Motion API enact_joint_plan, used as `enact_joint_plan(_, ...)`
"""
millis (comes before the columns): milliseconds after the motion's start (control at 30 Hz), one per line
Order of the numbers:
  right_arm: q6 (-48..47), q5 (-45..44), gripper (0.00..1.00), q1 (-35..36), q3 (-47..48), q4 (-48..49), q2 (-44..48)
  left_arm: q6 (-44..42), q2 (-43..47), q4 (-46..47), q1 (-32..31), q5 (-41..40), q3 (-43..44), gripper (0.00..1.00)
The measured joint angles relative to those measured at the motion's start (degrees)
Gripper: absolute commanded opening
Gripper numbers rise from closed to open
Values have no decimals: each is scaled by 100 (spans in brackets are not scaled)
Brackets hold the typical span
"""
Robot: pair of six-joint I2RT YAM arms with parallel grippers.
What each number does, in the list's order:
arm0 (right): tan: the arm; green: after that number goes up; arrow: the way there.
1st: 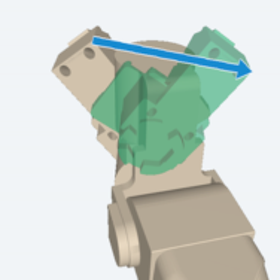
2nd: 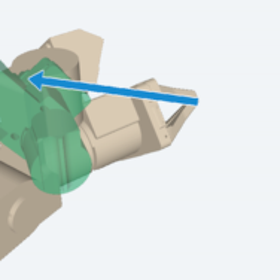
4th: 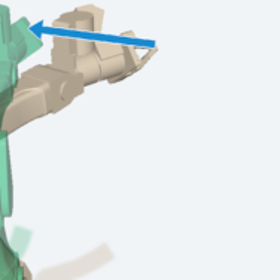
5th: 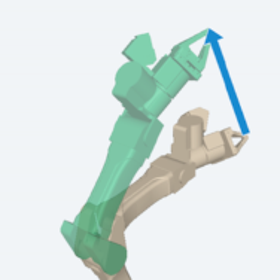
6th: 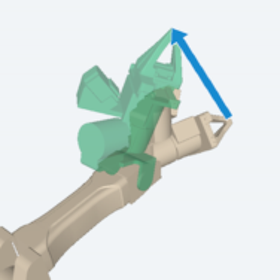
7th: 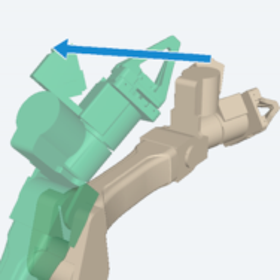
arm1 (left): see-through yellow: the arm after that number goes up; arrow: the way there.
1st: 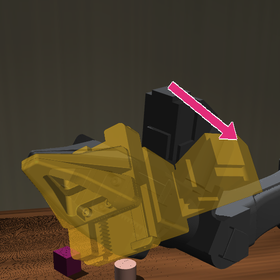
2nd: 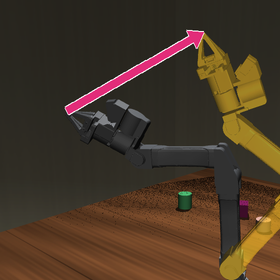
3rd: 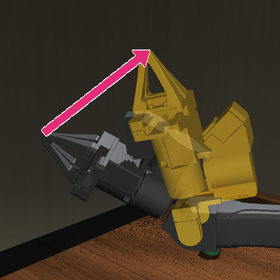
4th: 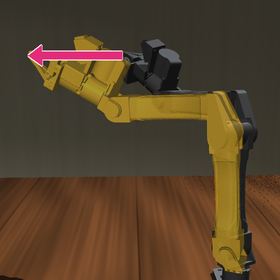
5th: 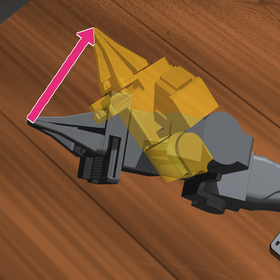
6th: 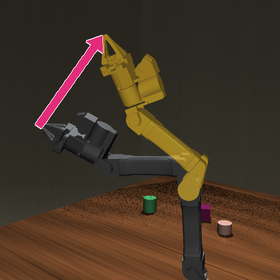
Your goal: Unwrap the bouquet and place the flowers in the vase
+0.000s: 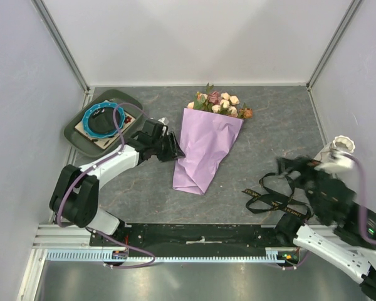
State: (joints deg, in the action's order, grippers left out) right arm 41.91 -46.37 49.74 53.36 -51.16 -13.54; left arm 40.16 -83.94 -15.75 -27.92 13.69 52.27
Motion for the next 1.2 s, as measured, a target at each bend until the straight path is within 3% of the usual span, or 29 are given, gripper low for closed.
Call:
enact_joint_plan(167, -678, 861, 90, 37, -48, 599, -1801, 149, -535, 450, -15, 365, -13, 13)
enact_joint_plan(267, -785, 1163, 91, 42, -181, 872, -2295, 293, -612, 702, -184, 496, -28, 3)
enact_joint_plan(333, -763, 1233, 91, 42, -260, 1021, -2391, 330, -577, 887, -479, 413, -20, 3)
enact_joint_plan(567, -507, 957, 91, 42, -275, 1305, -2323, 345, -581, 955, -1665, -15, 573, 22)
enact_joint_plan(700, -516, 695, 92, 42, -201, 1320, -2192, 343, -1091, 1215, -2114, 59, 1207, 39)
enact_joint_plan(900, -767, 372, 98, 42, 323, 1384, -2269, 306, -1996, 1471, -2625, 577, 1676, 52)
enact_joint_plan(1100, -927, 310, 98, -24, 658, 1517, -2918, 240, -1639, 1641, -2771, 573, 1281, 63)
enact_joint_plan(1200, -1029, 1082, 98, -581, 691, 1773, -3611, 197, -955, 1602, -2629, 420, 752, 72)
